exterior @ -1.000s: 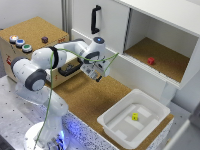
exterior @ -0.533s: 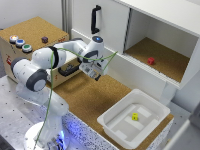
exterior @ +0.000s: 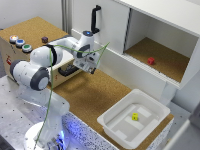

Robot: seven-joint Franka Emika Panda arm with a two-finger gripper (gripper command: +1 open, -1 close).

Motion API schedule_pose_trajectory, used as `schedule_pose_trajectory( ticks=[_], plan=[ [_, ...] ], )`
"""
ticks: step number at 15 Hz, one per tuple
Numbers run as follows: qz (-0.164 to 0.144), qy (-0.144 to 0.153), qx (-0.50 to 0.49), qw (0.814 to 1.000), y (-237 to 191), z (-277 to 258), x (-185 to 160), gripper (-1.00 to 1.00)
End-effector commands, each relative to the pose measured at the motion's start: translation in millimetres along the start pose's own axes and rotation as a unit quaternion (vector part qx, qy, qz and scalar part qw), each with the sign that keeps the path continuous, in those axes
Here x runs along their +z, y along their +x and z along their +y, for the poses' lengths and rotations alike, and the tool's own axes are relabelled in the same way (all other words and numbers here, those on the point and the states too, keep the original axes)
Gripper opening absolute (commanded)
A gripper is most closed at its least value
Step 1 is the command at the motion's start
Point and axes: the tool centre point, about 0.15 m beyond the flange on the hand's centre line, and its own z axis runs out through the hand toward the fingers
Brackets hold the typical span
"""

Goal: Push the handle of the drawer

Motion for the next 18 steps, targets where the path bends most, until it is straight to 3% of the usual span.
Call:
schedule_pose_trajectory(
  ticks=[1,9,18],
  plan=[
    [0.022,0.004,0.007,1.000,-2.0,-37.9,16.3,-1.00],
    [0.013,-0.022,-0.019,0.999,23.4,-94.5,37.6,-1.00],
    [0.035,0.009,-0.115,0.993,36.2,-187.5,32.0,-1.00]
  ],
)
